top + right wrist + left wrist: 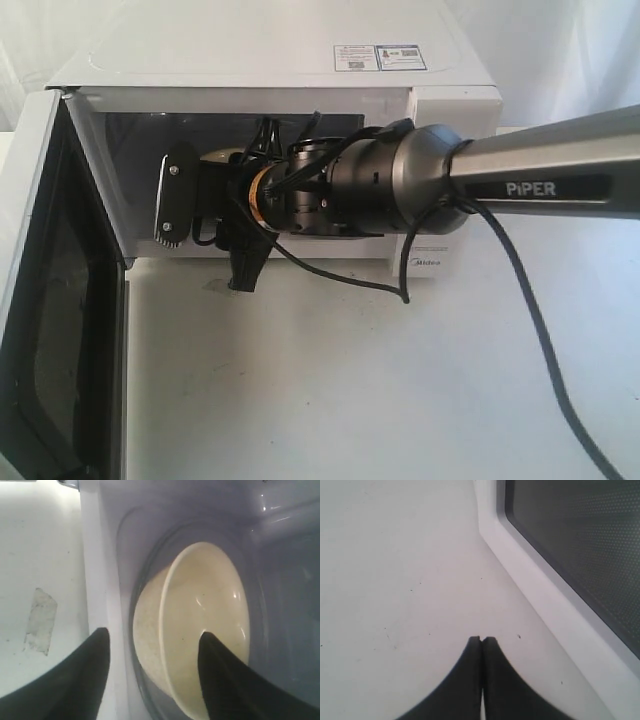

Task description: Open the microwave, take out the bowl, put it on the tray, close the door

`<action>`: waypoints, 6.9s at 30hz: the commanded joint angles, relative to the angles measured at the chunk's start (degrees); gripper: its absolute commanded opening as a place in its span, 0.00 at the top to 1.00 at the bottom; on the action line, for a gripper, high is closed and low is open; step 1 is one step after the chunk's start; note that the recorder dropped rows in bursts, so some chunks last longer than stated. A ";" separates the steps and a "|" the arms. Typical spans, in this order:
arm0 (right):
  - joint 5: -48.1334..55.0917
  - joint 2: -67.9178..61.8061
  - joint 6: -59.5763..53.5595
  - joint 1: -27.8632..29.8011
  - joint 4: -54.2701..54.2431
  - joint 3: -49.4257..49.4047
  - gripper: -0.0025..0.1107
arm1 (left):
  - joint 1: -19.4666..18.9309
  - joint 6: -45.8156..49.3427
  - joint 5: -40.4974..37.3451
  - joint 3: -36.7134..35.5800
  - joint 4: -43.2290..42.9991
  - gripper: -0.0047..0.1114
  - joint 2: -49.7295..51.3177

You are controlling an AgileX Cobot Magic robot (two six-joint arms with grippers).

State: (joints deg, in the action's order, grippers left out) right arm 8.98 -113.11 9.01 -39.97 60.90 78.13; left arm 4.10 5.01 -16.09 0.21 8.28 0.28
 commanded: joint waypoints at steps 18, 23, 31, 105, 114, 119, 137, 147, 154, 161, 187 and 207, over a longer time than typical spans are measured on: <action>-3.23 -8.46 -0.04 2.33 0.38 7.22 0.53 | 0.01 -0.04 0.11 -0.21 0.62 0.96 -0.28; -3.97 -9.98 0.13 2.77 0.02 8.08 0.57 | 0.01 -0.04 0.11 -0.21 0.62 0.96 -0.28; -3.25 -10.78 0.23 3.01 0.02 8.08 0.80 | 0.01 -0.04 0.11 -0.21 0.62 0.96 -0.28; 24.11 30.31 23.13 -5.74 -26.83 -37.61 0.98 | 0.01 -0.04 0.11 -0.21 0.62 0.96 -0.28; 22.29 24.65 23.37 -3.94 -26.83 -37.61 0.98 | 0.01 -0.04 0.11 -0.21 0.62 0.96 -0.28; 20.74 23.40 24.72 -3.94 -26.83 -37.61 0.98 | 0.01 -0.04 0.11 -0.21 0.62 0.96 -0.28; 15.05 22.38 26.98 -1.57 -26.13 -39.39 0.87 | 0.01 -0.04 0.11 -0.21 0.62 0.96 -0.28; 14.43 22.50 26.98 -1.57 -23.79 -39.28 0.65 | 0.01 -0.04 0.11 -0.21 0.62 0.96 -0.28; 14.89 26.20 26.98 -1.57 -23.51 -38.03 0.65 | 0.01 -0.04 0.11 -0.21 0.62 0.96 -0.28; 15.05 35.50 26.98 -1.81 -23.67 -35.95 0.65 | 0.01 -0.04 0.11 -0.21 0.62 0.96 -0.28; -30.20 45.04 25.42 -7.49 -29.06 -52.10 0.98 | 0.01 -0.04 0.11 -0.21 0.62 0.96 -0.28; -41.76 45.04 19.94 -7.49 -28.99 -63.90 0.98 | 0.01 -14.18 5.59 -0.21 23.47 0.96 -0.28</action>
State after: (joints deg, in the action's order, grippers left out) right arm -29.53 -68.13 30.61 -47.35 31.71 15.42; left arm 4.10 -4.29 -13.23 0.21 22.81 0.28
